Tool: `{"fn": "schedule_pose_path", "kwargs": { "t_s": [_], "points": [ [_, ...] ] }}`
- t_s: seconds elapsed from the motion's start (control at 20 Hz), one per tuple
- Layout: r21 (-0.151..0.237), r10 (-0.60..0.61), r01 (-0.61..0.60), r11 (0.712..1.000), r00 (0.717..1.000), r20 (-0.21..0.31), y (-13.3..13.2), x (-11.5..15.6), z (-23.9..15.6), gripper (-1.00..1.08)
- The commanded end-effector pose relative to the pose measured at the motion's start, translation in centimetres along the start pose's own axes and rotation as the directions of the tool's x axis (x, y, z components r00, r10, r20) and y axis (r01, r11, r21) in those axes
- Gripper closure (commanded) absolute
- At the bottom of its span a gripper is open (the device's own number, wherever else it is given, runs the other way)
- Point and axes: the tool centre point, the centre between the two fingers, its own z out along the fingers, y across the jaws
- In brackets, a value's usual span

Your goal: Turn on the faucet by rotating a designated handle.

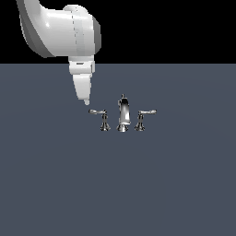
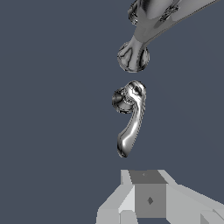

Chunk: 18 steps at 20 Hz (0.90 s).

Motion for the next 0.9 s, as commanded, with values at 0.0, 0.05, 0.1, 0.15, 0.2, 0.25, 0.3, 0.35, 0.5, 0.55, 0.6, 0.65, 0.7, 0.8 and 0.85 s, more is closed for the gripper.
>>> {"fn": "schedule_pose_path", "kwargs": {
  "t_s": [0.0,0.05,0.1,0.15,0.2,0.25,0.3,0.35,0.5,0.55,0.6,0.65,0.7,0.8,0.85],
  "points": [
    [0.001,0.055,-0.055,0.998,0.998,-0.001,-1.3,0.7,1.3,1.08],
    [0.001,0.074,-0.074,0.997,0.997,0.000,-1.7,1.0,1.7,1.08],
    [0.001,0.092,-0.092,0.996,0.996,0.000,-2.1,1.3,2.2,1.08],
    [0.001,0.109,-0.109,0.994,0.994,0.001,-2.5,1.5,2.6,1.08],
    [0.001,0.124,-0.124,0.992,0.992,0.001,-2.8,1.7,2.9,1.08],
    [0.001,0.138,-0.138,0.990,0.990,0.001,-3.1,2.0,3.2,1.08],
    [0.001,0.151,-0.151,0.989,0.989,0.002,-3.4,2.2,3.5,1.08],
    [0.001,0.163,-0.163,0.987,0.987,0.002,-3.7,2.4,3.8,1.08],
    [0.001,0.191,-0.191,0.982,0.982,0.004,-4.3,2.8,4.4,1.08],
    [0.001,0.198,-0.198,0.980,0.980,0.004,-4.4,3.0,4.6,1.08],
    [0.001,0.203,-0.203,0.979,0.979,0.005,-4.6,3.1,4.7,1.08],
    [0.001,0.208,-0.208,0.978,0.978,0.005,-4.7,3.1,4.8,1.08],
    [0.001,0.211,-0.211,0.978,0.978,0.005,-4.7,3.2,4.9,1.08],
    [0.001,0.214,-0.214,0.977,0.977,0.006,-4.8,3.3,4.9,1.08],
    [0.001,0.214,-0.214,0.977,0.977,0.006,-4.8,3.3,4.9,1.08]
  ]
}}
